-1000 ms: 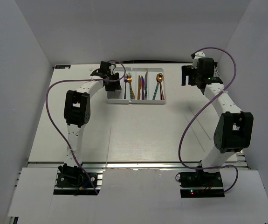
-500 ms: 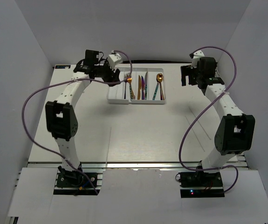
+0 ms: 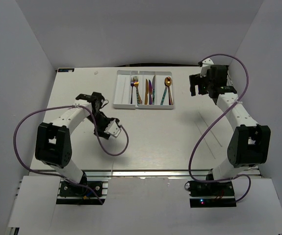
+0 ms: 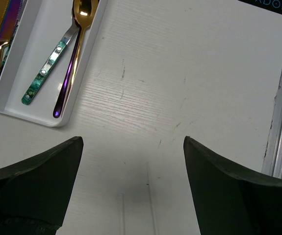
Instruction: Sort the eating utensils into containers
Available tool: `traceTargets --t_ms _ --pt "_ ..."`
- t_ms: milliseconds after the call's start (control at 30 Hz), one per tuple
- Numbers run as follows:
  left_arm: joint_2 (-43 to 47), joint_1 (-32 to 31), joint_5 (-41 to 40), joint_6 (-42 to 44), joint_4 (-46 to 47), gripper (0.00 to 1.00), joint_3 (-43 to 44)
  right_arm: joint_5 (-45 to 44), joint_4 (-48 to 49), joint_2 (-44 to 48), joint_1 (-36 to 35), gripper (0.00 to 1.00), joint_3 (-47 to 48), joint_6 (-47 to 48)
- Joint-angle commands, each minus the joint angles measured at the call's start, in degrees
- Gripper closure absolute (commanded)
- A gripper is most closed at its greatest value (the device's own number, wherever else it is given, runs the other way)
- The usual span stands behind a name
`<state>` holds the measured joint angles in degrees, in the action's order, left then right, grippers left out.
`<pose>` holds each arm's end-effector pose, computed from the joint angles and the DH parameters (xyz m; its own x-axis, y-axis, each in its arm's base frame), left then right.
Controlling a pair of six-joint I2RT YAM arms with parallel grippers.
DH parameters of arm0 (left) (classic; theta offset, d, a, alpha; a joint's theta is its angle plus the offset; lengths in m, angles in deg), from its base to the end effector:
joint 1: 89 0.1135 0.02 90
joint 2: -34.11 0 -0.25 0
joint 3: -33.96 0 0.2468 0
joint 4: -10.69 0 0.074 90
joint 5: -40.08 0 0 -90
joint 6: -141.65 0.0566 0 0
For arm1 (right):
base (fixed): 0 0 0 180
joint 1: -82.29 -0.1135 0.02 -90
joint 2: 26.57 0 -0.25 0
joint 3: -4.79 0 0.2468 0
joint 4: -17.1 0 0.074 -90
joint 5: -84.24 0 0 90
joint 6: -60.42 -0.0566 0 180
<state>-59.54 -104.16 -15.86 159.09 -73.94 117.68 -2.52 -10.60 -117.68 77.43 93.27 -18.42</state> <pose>0.2517 -0.1011 0.1999 0.4541 0.6958 -0.5565 0.8659 -0.4918 0.0915 0.3824 0.0357 0.2862 -0.4679 -0.2337 -0.8523 -0.2281 0.9637 -0.1391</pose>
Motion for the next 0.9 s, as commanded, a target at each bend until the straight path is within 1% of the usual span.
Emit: traceTargets --t_ms 0,33,233,500,733,867 --pt "8.6 -0.8 -2.4 45.6 -0.5 0.33 -4.6 1.6 1.0 3.9 0.3 0.11 -1.1 0.4" --pt "9.4 -1.8 -2.9 45.8 1.5 0.34 -7.2 1.8 1.0 4.7 0.3 0.11 -2.1 0.5" --pt "11.6 -6.4 -4.4 45.6 3.4 0.34 -11.5 2.7 1.4 7.5 0.4 0.11 -5.4 0.2" --pt "13.0 -8.6 -5.7 45.6 11.1 0.31 -18.0 2.5 1.3 11.2 0.4 0.11 -9.6 0.2" --pt "13.4 -10.2 -4.9 45.7 21.9 0.26 -23.5 2.7 0.9 12.7 0.6 0.11 -11.2 0.0" --pt "12.1 -10.8 -5.4 45.7 22.8 0.25 -24.3 3.1 0.7 12.9 0.8 0.11 -11.5 -0.1"
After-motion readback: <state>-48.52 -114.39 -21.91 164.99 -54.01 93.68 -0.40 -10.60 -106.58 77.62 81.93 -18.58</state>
